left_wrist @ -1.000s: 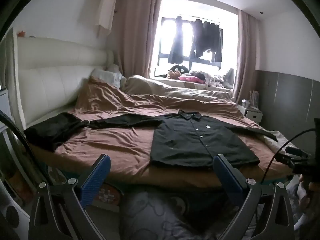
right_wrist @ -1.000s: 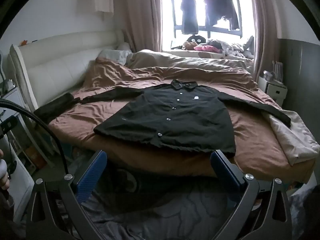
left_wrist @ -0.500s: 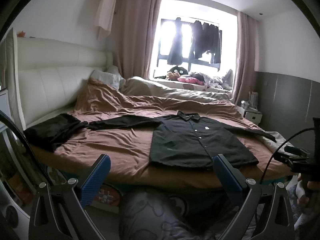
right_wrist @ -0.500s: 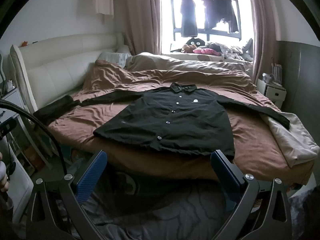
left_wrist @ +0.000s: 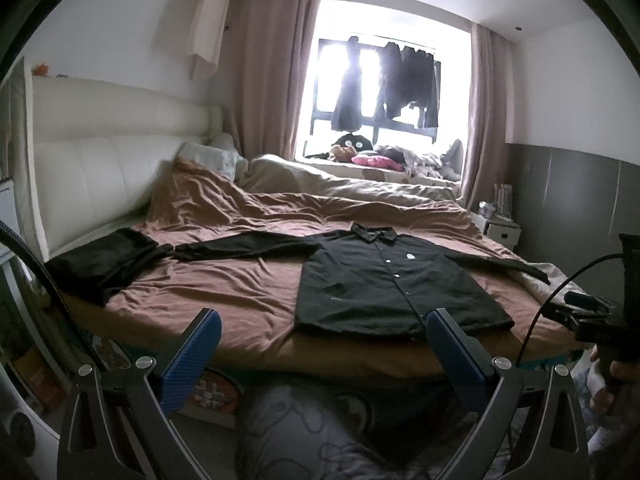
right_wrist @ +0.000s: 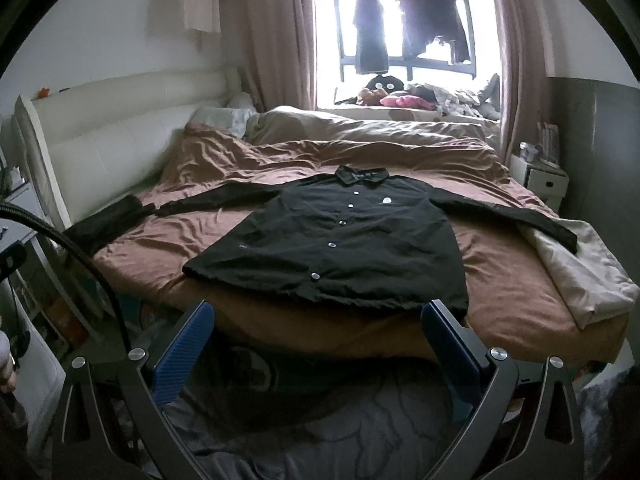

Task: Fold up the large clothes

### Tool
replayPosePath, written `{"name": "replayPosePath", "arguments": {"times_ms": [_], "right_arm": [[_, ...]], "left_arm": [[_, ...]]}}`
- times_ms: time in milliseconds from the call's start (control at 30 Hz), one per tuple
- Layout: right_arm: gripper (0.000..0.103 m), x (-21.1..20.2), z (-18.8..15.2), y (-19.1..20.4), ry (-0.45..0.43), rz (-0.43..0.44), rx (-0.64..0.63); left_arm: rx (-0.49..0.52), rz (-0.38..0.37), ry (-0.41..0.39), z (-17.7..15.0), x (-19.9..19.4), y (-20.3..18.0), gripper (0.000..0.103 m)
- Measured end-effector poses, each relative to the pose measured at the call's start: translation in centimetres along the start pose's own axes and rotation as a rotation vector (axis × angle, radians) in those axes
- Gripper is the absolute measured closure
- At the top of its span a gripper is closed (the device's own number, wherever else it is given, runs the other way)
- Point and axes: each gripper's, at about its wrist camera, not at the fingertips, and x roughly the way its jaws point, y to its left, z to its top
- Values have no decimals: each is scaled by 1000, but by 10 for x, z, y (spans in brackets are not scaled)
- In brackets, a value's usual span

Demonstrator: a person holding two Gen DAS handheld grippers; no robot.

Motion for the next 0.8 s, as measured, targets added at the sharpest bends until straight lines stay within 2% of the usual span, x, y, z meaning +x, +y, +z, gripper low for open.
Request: {"name": "replayPosePath", "arguments": {"times_ms": [800], "right_arm": [[0, -1, -4, 3, -11, -13, -15]], "left_arm": [[5, -5, -16, 1, -5, -5, 0]]}}
